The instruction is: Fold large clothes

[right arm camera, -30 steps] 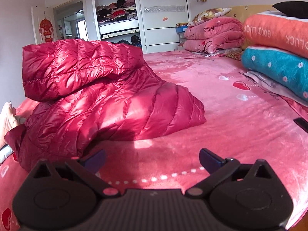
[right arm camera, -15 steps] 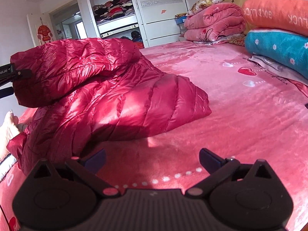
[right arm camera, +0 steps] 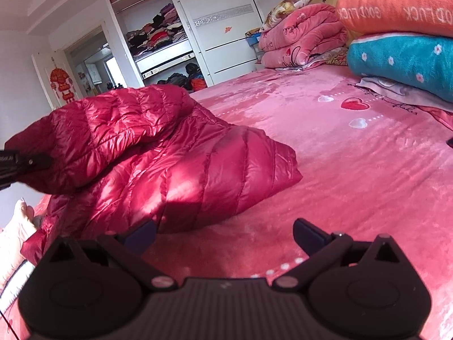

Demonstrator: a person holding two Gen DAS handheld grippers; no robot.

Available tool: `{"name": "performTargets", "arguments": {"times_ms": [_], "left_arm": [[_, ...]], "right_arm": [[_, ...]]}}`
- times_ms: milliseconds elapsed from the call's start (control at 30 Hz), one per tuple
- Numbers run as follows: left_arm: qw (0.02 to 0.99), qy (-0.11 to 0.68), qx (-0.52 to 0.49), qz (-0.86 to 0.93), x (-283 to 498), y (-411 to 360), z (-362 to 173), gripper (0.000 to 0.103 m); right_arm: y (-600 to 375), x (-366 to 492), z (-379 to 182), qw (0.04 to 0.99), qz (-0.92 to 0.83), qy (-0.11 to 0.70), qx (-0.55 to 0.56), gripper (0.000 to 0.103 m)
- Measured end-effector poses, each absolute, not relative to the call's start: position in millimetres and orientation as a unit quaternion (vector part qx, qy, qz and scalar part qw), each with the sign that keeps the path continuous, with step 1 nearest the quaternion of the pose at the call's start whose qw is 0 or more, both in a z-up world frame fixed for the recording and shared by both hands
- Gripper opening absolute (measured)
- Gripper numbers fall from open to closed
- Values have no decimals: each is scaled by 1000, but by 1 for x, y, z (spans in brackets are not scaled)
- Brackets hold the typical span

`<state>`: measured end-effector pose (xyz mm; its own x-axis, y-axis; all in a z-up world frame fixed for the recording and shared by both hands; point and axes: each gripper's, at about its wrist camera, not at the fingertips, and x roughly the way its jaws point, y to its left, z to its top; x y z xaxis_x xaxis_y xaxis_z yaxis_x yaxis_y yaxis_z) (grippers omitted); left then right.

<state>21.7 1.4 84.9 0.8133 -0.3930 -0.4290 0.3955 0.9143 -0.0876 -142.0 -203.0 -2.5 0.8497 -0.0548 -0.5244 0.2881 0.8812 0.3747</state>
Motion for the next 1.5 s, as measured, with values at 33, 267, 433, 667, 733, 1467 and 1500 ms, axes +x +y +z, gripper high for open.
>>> {"name": "performTargets", "arguments": {"times_ms": [33, 267, 433, 667, 733, 1467, 1500], "left_arm": [[947, 229, 2, -225, 9, 1, 85, 2], [907, 262, 1, -330, -67, -1, 78, 0], [906, 264, 11, -329, -96, 9, 64, 1], [930, 274, -10, -244, -103, 61, 44, 5], [938, 274, -10, -211, -103, 78, 37, 6], [959, 250, -109, -74, -109, 195, 41, 78], [959, 250, -110, -74, -106, 191, 41, 80]], "right_arm": [[-207, -143, -2, 933, -94, 255, 235, 102], [-239, -160, 6, 926, -135, 216, 279, 102], [-255, -170, 12, 917, -122, 204, 322, 102], [-223, -151, 43, 922, -46, 222, 315, 102], [-206, -140, 59, 927, -15, 221, 303, 102], [-89, 49, 62, 820, -18, 401, 408, 98], [-89, 49, 60, 821, -20, 396, 412, 87]]}}
